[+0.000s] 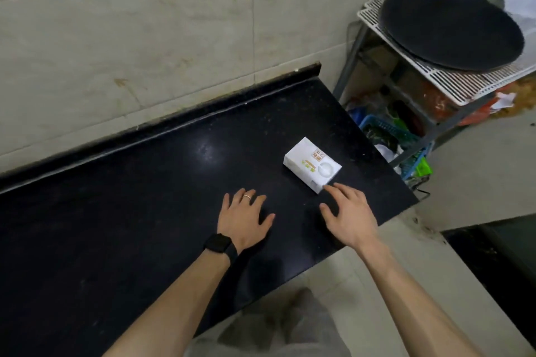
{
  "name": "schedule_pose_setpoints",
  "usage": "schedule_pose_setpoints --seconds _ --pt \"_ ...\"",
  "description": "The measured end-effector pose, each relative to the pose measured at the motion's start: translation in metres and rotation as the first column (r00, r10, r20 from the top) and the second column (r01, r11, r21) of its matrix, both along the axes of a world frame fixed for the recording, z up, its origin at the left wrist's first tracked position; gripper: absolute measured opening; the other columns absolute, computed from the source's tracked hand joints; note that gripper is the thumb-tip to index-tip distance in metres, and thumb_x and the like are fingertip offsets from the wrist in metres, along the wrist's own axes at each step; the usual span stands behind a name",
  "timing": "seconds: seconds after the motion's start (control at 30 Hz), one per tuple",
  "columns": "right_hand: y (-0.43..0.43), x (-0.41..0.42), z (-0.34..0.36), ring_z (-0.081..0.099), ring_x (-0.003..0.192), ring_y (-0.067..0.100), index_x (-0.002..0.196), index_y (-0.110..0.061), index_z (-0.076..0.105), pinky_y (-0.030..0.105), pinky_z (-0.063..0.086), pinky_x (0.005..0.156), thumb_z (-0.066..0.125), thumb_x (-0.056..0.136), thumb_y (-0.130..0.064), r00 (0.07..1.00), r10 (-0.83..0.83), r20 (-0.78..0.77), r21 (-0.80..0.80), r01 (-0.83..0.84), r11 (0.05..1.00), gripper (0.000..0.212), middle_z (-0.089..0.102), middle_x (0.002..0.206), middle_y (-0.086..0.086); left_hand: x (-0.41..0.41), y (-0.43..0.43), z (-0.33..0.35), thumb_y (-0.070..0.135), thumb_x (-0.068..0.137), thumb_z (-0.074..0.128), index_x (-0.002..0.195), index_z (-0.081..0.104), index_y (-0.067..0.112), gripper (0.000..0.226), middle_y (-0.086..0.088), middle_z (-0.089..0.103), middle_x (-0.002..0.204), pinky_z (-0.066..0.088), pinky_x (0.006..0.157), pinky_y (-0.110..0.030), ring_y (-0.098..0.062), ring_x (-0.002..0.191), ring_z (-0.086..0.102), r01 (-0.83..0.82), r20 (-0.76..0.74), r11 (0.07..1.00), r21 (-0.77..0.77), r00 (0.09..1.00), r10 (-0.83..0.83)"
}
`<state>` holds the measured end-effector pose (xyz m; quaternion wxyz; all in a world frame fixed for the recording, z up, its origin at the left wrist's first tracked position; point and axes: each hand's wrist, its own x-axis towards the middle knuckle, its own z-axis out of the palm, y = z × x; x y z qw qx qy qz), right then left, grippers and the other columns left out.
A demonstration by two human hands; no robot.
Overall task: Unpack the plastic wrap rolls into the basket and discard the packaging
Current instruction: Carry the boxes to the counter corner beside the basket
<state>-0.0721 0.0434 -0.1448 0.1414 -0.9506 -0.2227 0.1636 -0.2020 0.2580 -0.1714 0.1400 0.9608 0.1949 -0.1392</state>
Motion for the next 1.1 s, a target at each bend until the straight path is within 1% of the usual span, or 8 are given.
schedule_pose_setpoints --seconds 0.13,0.33,0.5,0.6,0.73,0.83,0.97,1.1 --pt "0.015 0.048 -0.015 0.031 0.140 0.026 0.145 -0.027 0.047 0.044 0.039 0.111 0.055 0.093 -0.044 0.999 0.045 0.005 0.008 -0.045 0.999 0.055 0.044 0.152 0.001 0.032 0.003 -0.018 0.063 0.094 0.033 0.147 0.037 0.030 0.062 -0.002 0.032 0.157 0.011 0.120 -0.052 -0.026 0.147 0.019 -0.021 -0.043 1.000 0.007 0.999 0.021" --pt "0.035 0.099 -0.047 0.016 0.147 0.027 0.148 -0.034 0.038 0.047 0.032 0.116 0.054 0.090 -0.056 0.993 0.116 -0.026 0.021 -0.115 0.993 0.064 0.017 0.163 0.003 0.058 -0.009 -0.051 0.060 0.094 0.036 0.152 0.025 0.031 0.066 0.001 0.016 0.163 0.014 0.120 -0.049 -0.025 0.149 0.010 -0.152 -0.072 0.986 -0.060 0.986 0.148" --pt "0.027 0.100 -0.072 0.035 0.135 0.031 0.149 -0.033 0.028 0.048 0.039 0.109 0.055 0.089 -0.059 0.980 0.142 -0.138 0.208 -0.111 0.972 0.071 0.024 0.157 0.005 0.049 -0.032 -0.078 0.061 0.094 0.027 0.156 0.013 0.029 0.071 0.002 -0.001 0.165 0.013 0.118 -0.056 -0.026 0.151 0.000 -0.217 -0.086 0.976 -0.013 0.973 0.216" --pt "0.022 0.101 -0.080 0.037 0.129 0.028 0.150 -0.032 0.024 0.047 0.041 0.104 0.061 0.081 -0.066 0.978 0.192 -0.088 0.164 -0.176 0.971 0.086 0.020 0.156 0.004 0.045 -0.038 -0.084 0.061 0.095 0.022 0.156 0.009 0.029 0.070 0.001 -0.004 0.164 0.012 0.117 -0.056 -0.025 0.151 -0.003 -0.220 -0.091 0.975 0.026 0.971 0.221" --pt "0.022 0.107 -0.078 0.041 0.122 0.030 0.150 -0.032 0.021 0.048 0.047 0.096 0.072 0.077 -0.056 0.965 0.246 -0.088 0.161 -0.230 0.960 0.092 0.023 0.149 0.004 0.048 -0.036 -0.076 0.059 0.097 0.022 0.156 -0.003 0.033 0.069 0.006 -0.017 0.163 0.003 0.120 -0.053 -0.021 0.150 -0.015 -0.244 -0.135 0.970 -0.012 0.961 0.240" --pt "0.025 0.109 -0.068 0.039 0.122 0.031 0.149 -0.033 0.018 0.046 0.049 0.095 0.076 0.078 -0.045 0.959 0.233 -0.162 0.182 -0.203 0.962 0.093 0.020 0.147 -0.001 0.050 -0.036 -0.056 0.054 0.099 0.026 0.156 0.005 0.036 0.063 0.009 -0.005 0.165 0.002 0.121 -0.048 -0.020 0.151 -0.002 -0.317 -0.136 0.945 -0.085 0.943 0.304" --pt "0.037 0.092 -0.050 0.045 0.118 0.034 0.149 -0.031 0.022 0.046 0.049 0.096 0.076 0.076 -0.043 0.953 0.249 -0.173 0.202 -0.213 0.956 0.092 0.028 0.146 0.006 0.018 -0.036 -0.027 0.058 0.097 0.031 0.153 0.016 0.043 0.059 0.009 0.008 0.164 0.006 0.122 -0.045 -0.018 0.151 0.007 -0.456 -0.064 0.881 -0.123 0.890 0.452" --pt "0.060 0.037 -0.036 0.051 0.116 0.028 0.146 -0.033 0.027 0.043 0.053 0.090 0.071 0.073 -0.050 0.879 0.437 -0.190 0.262 -0.384 0.885 0.087 0.033 0.144 0.003 -0.063 -0.031 0.002 0.062 0.094 0.030 0.151 0.023 0.044 0.060 0.007 0.018 0.163 0.009 0.122 -0.043 -0.017 0.150 0.012 -0.655 0.007 0.748 -0.104 0.752 0.659"
